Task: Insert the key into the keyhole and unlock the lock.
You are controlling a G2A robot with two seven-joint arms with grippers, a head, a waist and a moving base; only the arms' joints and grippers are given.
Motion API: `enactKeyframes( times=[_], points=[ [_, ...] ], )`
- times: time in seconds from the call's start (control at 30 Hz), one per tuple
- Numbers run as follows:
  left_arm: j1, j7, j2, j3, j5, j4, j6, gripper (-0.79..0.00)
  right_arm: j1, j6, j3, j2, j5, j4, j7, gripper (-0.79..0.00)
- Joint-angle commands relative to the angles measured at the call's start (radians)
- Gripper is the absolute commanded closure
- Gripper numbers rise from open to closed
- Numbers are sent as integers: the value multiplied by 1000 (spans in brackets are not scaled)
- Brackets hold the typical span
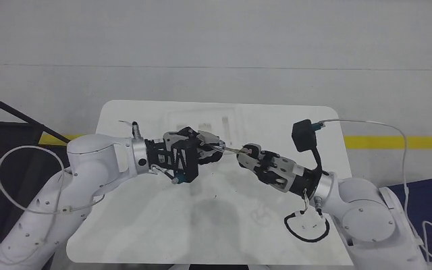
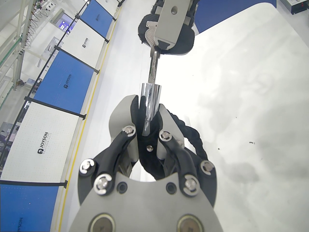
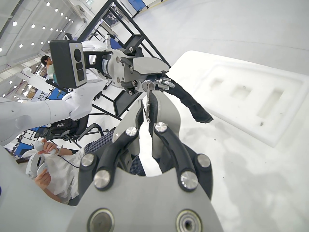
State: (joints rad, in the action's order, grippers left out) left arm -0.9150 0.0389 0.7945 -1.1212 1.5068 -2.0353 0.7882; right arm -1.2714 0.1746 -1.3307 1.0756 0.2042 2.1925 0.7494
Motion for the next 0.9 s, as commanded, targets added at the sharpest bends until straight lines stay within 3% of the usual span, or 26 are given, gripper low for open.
enactKeyframes(
  times=[0.0, 0.83, 0.87],
  points=[
    [-2, -8, 1, 0, 11, -6, -3, 0, 1, -3, 3, 0, 2, -1, -2, 0],
    [-17, 16, 15, 2, 77, -26, 10, 0, 18, -16, 39, 1, 11, -36, -27, 0],
    [-17, 17, 16, 5, 75, -22, 13, 0, 19, -16, 42, 1, 8, -38, -27, -163]
  ],
)
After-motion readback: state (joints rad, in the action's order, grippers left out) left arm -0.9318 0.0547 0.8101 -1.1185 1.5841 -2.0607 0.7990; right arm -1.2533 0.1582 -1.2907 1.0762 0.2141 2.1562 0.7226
